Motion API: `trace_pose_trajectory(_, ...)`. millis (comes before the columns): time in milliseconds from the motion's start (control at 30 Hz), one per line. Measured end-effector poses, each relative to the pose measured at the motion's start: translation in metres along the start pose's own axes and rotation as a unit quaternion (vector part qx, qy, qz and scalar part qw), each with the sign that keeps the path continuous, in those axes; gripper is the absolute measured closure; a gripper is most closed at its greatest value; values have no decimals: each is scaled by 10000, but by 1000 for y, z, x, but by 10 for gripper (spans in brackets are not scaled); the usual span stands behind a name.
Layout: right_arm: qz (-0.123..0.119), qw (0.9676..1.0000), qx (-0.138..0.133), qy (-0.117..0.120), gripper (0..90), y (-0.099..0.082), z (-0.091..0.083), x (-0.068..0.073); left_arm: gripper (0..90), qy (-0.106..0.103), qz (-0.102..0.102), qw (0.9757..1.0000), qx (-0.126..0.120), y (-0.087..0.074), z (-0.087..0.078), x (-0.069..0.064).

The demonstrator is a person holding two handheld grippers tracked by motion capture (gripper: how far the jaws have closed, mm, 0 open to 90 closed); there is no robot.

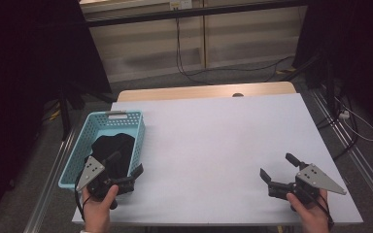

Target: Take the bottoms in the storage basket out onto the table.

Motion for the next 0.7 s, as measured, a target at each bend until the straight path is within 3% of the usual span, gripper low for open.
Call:
trace_pose_trajectory(400, -48, 10000, 10, 42, 11, 3, 4, 1, 38, 49, -94, 9999, -21, 7, -9, 2)
trace_pose_trajectory(700, 10, 10000, -7, 4, 12, 3, 5, -1, 35, 35, -173, 9998, -108, 25, -13, 6)
Point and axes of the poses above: each handheld gripper's, and its own axes: z roughly forward along the jaws, y roughly out of its top, x roughly to its left, the point moved 7 cm from there along z, roughly forward along the jaws, and after that the axes turned 2 degrees about -x, right-handed, at the moved point
